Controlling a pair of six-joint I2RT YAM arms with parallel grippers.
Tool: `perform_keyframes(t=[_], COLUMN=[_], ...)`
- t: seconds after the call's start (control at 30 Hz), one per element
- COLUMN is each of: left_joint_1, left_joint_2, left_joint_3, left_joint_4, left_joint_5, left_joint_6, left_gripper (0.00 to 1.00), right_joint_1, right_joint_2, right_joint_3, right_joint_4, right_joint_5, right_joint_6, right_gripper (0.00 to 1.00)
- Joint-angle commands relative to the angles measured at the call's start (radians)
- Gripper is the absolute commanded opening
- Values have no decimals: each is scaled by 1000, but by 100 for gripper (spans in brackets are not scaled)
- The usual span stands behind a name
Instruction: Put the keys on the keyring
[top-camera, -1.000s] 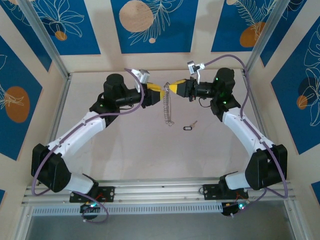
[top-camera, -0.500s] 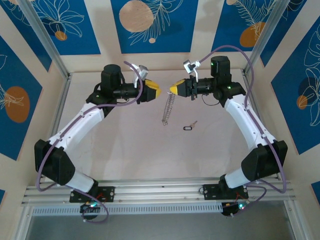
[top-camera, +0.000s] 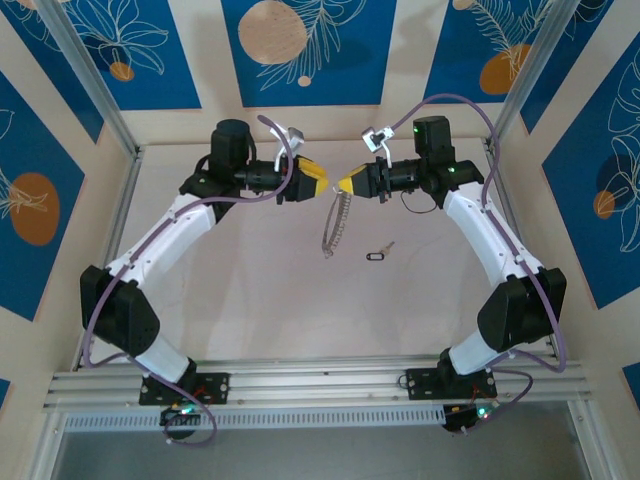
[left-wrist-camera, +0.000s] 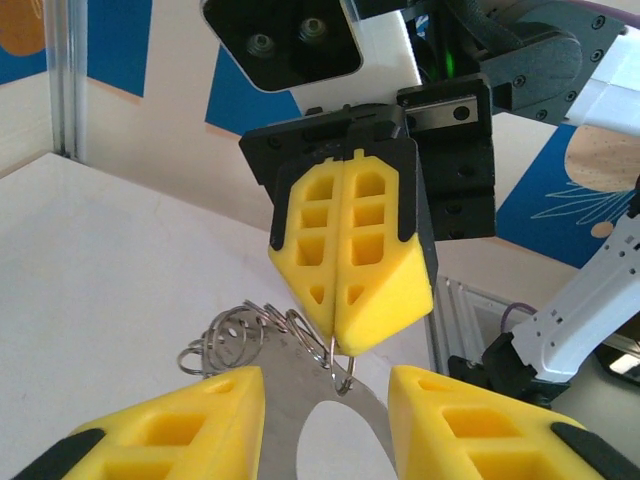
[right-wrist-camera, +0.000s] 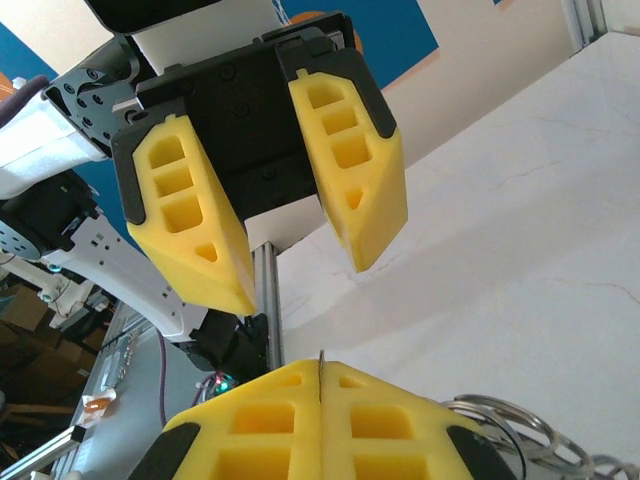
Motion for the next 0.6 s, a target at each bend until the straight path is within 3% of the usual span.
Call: perform_keyframes(t=[0.0, 0.57], left_joint_1=[7, -11], left_joint_2=[24, 83], left_joint_3=[46, 94], left_joint_4=[0, -40], left_joint_5=[72, 154], left_joint_6=[16, 25], left_gripper=[37, 36], right_joint_1=[-6, -5], right_joint_2=[3, -16], right_joint_3=[23, 2], right_joint_4=[-4, 25], right_joint_5=[-34, -66], right_joint_6=[-17, 0], right_gripper=[0, 0])
